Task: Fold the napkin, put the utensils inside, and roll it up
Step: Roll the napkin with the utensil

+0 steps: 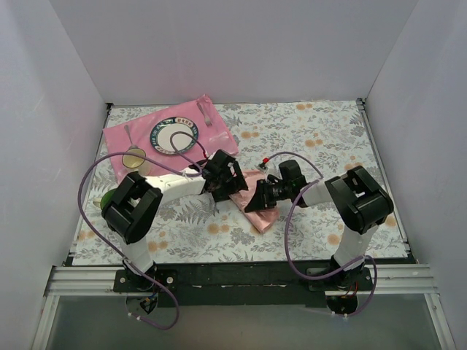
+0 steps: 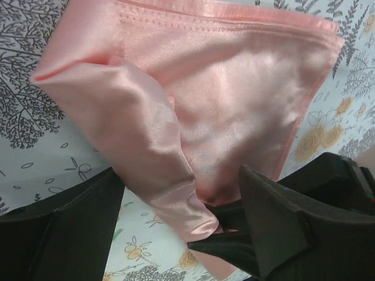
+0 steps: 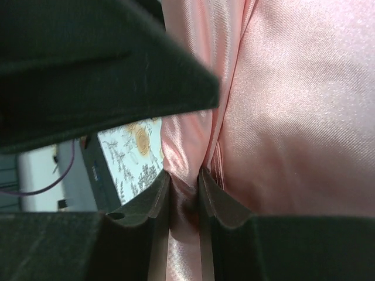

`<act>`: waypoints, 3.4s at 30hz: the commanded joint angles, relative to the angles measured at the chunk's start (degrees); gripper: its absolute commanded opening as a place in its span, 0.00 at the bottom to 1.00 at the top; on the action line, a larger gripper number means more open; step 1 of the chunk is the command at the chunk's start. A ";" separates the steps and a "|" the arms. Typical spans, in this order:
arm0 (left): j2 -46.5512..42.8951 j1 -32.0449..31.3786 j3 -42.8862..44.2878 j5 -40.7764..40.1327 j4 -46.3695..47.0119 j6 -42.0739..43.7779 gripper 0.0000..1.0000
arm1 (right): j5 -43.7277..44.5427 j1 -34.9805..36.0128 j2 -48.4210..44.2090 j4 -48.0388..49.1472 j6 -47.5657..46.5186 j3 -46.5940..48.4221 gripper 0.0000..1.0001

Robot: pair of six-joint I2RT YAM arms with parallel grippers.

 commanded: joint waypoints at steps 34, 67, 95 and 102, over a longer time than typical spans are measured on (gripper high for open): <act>2.24 -0.84 2.33 -3.90 -5.00 0.59 0.14 | 74.47 32.41 -8.23 -36.88 -16.87 19.02 0.73; -9.19 -0.84 -2.15 -3.99 -2.80 1.65 0.73 | 9.77 5.29 -7.78 -12.01 -14.86 1.29 0.07; 2.32 -1.28 0.22 -7.60 -4.82 -1.26 0.15 | 5.11 -2.91 -4.49 -26.06 -19.42 8.15 0.31; 2.59 -1.28 1.45 -3.82 -5.61 -1.43 0.07 | 32.08 8.05 -17.86 -30.47 -20.04 5.34 0.61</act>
